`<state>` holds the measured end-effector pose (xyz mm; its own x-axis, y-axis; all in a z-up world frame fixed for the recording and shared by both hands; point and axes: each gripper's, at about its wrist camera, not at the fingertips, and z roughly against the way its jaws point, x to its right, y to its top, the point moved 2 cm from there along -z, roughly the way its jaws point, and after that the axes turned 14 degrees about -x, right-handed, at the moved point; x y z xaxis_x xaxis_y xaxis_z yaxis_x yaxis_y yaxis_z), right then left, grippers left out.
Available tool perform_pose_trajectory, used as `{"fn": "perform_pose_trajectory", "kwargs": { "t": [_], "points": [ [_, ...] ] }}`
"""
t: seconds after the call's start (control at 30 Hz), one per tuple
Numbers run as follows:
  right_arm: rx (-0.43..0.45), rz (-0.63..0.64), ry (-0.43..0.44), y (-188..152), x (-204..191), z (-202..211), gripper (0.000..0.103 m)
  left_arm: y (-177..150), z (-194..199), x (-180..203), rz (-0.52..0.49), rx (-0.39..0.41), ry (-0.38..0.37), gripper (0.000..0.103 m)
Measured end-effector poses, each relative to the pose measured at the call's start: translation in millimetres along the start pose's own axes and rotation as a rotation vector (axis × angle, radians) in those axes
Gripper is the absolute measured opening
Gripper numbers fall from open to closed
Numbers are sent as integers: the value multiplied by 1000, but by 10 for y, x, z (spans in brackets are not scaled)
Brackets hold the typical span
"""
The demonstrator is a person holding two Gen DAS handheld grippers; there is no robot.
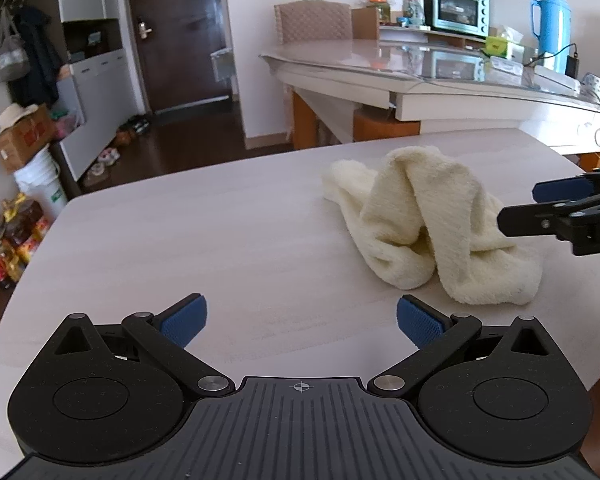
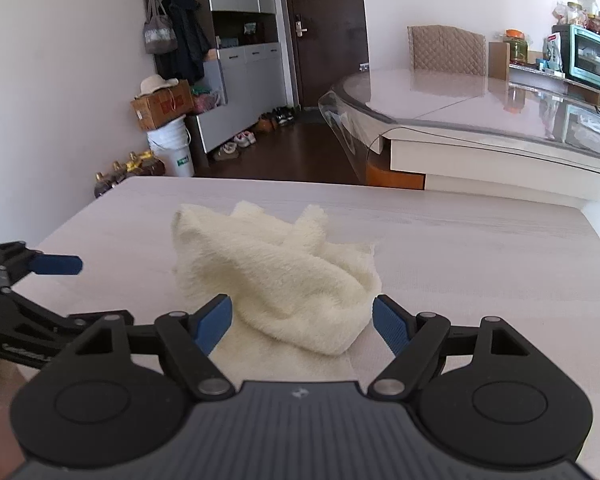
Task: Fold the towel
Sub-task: 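Move the right gripper down onto the crumpled cream towel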
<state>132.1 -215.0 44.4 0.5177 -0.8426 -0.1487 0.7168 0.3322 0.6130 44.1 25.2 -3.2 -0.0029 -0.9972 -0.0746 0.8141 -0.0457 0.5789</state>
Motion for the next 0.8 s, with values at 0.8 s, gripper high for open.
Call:
{"fn": "perform_pose_trajectory", "kwargs": {
  "t": [0.8],
  "points": [
    [-39, 19, 15, 207, 34, -292, 77, 71, -188, -97, 0, -38, 21, 103]
  ]
}}
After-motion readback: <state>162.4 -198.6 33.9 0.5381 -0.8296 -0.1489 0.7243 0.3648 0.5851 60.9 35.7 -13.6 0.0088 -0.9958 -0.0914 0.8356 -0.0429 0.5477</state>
